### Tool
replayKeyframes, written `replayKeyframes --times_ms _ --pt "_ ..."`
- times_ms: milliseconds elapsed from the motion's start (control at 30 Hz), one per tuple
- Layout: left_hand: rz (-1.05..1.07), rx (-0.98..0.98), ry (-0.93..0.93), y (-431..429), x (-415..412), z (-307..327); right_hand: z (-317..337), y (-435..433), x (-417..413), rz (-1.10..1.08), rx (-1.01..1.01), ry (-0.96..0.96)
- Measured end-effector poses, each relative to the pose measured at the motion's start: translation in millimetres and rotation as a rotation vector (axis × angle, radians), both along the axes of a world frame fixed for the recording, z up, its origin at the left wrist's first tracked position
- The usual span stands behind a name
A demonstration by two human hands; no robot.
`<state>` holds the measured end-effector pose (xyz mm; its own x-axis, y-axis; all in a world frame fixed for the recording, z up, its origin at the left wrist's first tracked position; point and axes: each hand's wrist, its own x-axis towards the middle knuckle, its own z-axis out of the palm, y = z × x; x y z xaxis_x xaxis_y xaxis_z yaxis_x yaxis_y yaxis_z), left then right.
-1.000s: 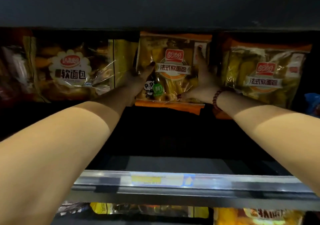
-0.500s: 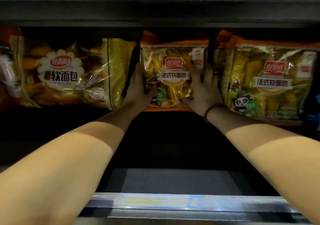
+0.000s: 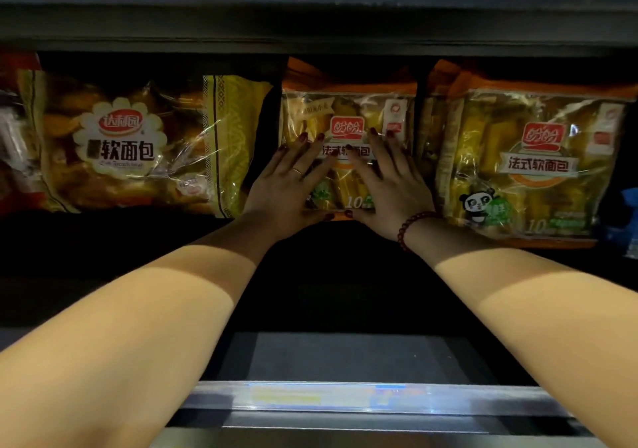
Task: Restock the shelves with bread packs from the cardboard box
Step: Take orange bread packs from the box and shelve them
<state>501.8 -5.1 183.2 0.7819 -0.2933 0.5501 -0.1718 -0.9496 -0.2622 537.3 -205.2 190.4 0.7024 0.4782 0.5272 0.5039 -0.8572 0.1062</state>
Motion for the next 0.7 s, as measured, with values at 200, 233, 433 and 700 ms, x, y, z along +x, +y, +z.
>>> replayKeyframes --times_ms 200,233,433,700 --pt "0.066 -0.069 0.138 -12.8 -23.9 24.5 30.4 -9.1 -29.2 -0.007 -0.01 0.07" --pt "0.069 -0.109 0.159 -15.6 -33.1 30.8 38.4 -12.0 -39.2 0.008 0.006 0.071" --pt "0.092 -0.185 0.129 -38.6 -123.9 72.8 62.0 -32.5 -124.9 0.02 0.034 0.103" --pt "-0.004 -0.227 0.015 -53.8 -257.3 79.3 55.4 -53.1 -258.6 0.168 -0.02 -0.037"
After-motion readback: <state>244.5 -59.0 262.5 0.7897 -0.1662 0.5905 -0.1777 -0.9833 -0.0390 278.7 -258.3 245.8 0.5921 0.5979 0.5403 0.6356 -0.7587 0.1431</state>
